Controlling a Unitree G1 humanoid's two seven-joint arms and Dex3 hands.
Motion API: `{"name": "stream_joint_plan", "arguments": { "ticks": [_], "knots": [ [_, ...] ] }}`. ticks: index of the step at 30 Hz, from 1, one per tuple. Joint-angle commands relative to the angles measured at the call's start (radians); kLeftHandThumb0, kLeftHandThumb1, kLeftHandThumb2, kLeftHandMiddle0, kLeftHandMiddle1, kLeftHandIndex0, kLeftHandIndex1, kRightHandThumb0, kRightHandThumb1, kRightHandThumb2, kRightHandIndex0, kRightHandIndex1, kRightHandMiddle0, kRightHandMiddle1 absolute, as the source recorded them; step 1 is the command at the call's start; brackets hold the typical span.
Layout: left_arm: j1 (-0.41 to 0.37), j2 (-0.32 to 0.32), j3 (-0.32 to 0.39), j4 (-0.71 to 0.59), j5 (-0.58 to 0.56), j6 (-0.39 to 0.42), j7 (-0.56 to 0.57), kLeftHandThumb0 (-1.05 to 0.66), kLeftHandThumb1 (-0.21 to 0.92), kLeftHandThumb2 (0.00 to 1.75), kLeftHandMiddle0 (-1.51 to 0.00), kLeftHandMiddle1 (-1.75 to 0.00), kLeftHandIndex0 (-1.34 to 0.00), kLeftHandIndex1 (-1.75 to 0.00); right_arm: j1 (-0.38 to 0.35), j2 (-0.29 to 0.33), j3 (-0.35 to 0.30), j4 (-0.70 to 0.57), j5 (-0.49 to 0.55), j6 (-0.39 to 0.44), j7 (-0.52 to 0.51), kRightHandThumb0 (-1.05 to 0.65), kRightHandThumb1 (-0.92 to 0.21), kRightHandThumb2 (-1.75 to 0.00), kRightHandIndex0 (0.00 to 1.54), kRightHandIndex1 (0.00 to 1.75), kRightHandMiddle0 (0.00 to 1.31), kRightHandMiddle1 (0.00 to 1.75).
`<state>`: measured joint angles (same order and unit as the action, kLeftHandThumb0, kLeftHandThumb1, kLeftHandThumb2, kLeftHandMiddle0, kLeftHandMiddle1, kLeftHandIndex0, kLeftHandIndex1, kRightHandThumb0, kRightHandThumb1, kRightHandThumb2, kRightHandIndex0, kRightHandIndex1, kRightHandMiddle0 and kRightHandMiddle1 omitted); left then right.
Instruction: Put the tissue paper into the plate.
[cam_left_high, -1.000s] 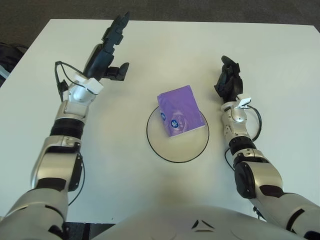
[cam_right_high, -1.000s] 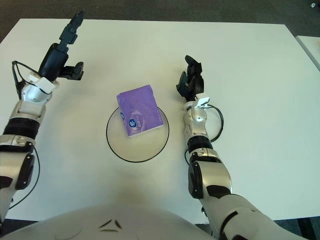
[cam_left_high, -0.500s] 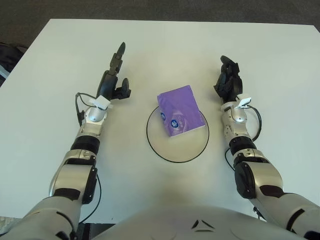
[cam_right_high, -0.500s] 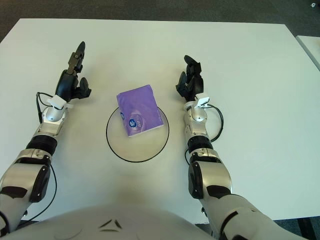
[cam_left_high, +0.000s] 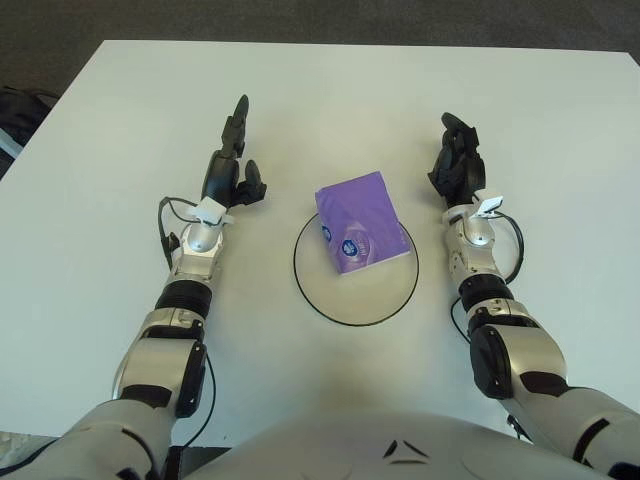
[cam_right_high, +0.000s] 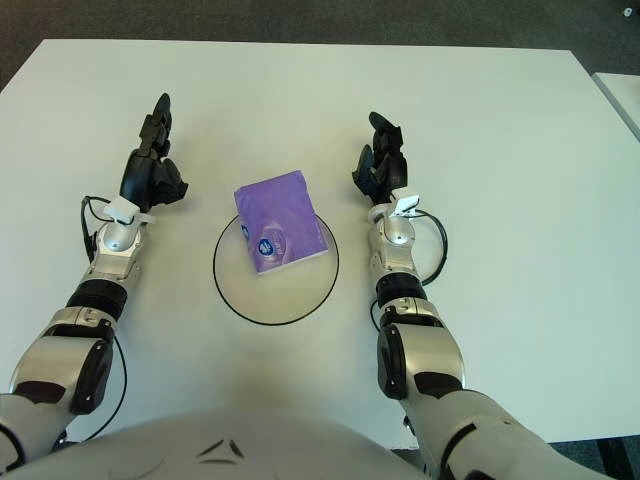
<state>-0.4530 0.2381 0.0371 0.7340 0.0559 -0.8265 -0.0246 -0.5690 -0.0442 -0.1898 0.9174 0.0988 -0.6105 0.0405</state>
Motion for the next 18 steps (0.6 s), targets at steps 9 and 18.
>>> {"name": "stream_joint_plan", "arguments": {
  "ticks": [9,18],
  "knots": [
    [0.165,-0.040,-0.014,-0.071,0.052,0.141,0.049,-0.79,0.92,0.87,-0.05,-0.01,0.00,-0.20,0.238,0.052,0.002,0.132,0.005,0.116,0.002,-0.62,-0.92,-0.87,0.23,0.00,0.00,0.61],
    [0.203,-0.043,-0.017,-0.127,0.076,0.182,0.069,-0.77,0.92,0.82,-0.05,0.00,0.00,-0.23,0.237,0.054,-0.002,0.134,0.011,0.121,0.009,-0.62,-0.92,-0.87,0.23,0.00,0.00,0.61]
  ]
}}
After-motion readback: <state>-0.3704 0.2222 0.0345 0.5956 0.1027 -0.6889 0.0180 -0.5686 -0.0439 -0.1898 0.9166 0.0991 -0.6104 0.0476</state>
